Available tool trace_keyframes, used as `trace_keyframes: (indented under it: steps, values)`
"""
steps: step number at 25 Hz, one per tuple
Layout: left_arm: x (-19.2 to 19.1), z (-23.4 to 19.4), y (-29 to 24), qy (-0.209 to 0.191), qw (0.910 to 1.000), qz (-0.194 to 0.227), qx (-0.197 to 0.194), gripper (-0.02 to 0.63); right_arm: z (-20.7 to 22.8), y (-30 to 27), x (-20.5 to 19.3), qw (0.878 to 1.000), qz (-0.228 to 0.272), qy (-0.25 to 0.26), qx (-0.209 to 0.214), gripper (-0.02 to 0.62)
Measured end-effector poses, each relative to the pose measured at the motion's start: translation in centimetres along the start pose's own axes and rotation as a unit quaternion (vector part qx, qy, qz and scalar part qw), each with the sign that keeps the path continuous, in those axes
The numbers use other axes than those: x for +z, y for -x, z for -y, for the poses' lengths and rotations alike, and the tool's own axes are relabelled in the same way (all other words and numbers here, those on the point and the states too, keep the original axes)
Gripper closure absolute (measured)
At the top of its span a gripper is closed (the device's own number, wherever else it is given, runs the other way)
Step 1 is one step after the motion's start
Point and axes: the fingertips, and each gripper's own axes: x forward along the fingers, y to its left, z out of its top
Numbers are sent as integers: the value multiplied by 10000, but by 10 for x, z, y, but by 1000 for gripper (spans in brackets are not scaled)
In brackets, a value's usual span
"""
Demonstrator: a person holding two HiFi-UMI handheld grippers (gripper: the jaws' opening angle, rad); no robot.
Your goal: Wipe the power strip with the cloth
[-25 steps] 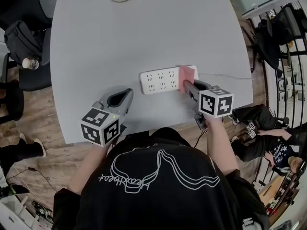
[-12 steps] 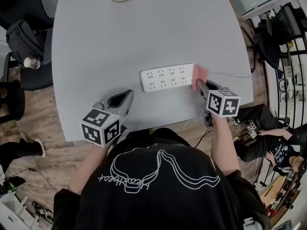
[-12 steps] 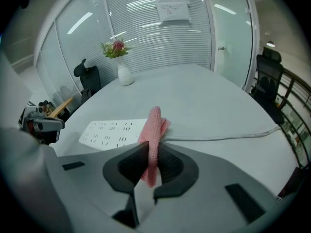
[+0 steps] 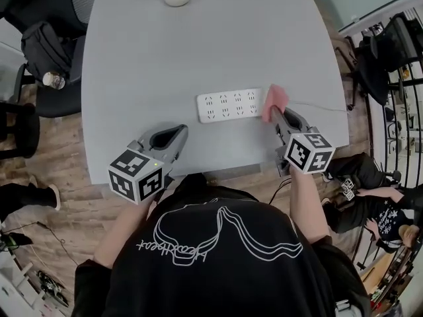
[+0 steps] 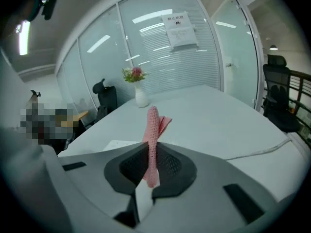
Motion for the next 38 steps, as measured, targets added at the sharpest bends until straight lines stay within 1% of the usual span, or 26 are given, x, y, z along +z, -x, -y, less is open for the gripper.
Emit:
trace_keyframes:
  steps: [3,6,8,12,16,19,22,24,30,38]
  values:
    - [10,18,8,-117,9998,174,56,595,-24,23,26,9981,450,178,373,565]
    - [30,43,21,-145,9985,518,29,595,-47,56,50,9930,892,289,721,565]
    - [43,63,31,-260,9971,718,36,595,-63,79,60,9883,1089,451,970,564]
    - [51,112,48,-644,9936,910,190,595,-95,132,62,9753,1362,764,1564,563]
    - [52,157,65,-881,9898,1103,173,595,-121,177,58,9612,1659,1059,1932,563]
    - [44,189,75,-1030,9867,1242,207,595,-125,207,44,9556,1745,1251,2018,563]
    - [34,220,86,-1250,9828,1340,235,595,-125,237,30,9522,1859,1242,2083,565]
    - [36,231,96,-1312,9810,1408,248,595,-132,250,30,9505,1903,1212,2135,565]
    - [32,270,115,-1522,9754,1567,284,595,-139,290,23,9461,2062,1327,2115,565]
    - [45,290,133,-1729,9708,1636,299,595,-153,311,34,9440,2099,1457,2088,566]
